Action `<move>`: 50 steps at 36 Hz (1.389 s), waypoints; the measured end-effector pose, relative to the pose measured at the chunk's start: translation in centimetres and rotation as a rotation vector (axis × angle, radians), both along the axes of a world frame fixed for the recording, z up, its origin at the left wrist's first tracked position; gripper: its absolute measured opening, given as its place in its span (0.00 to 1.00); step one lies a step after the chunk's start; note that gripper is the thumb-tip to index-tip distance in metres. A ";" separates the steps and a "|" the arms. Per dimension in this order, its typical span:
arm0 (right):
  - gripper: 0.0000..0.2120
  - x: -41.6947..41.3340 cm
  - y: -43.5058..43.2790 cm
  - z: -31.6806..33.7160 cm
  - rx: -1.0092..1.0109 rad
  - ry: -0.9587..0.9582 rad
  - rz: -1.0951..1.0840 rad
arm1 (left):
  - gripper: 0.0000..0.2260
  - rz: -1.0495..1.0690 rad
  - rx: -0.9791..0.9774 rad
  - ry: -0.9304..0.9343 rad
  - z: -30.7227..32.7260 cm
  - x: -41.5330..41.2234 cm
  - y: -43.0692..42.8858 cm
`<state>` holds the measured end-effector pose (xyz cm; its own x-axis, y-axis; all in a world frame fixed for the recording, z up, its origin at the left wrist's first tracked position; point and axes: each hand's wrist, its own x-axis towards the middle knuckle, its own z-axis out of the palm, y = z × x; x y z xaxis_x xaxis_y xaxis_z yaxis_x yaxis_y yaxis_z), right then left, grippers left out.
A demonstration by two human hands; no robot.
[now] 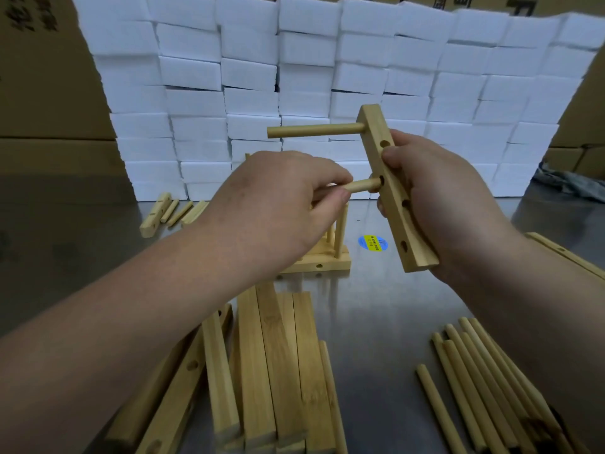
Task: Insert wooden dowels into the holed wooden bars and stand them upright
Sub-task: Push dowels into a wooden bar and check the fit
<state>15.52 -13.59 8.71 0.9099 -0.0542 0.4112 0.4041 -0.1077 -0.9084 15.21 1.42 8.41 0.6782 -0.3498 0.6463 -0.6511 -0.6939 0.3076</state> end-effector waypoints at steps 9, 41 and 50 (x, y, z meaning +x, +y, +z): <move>0.17 -0.3 0.0 0.0 -0.069 -0.016 -0.048 | 0.06 0.074 0.053 -0.005 0.3 -0.2 0.0; 0.14 -0.7 0.6 -0.5 -0.092 -0.043 -0.106 | 0.13 -0.072 -0.013 0.034 -0.5 0.0 -0.1; 0.15 -0.3 1.0 -0.8 -0.040 0.002 -0.033 | 0.19 0.107 0.168 -0.039 0.6 -0.8 -0.3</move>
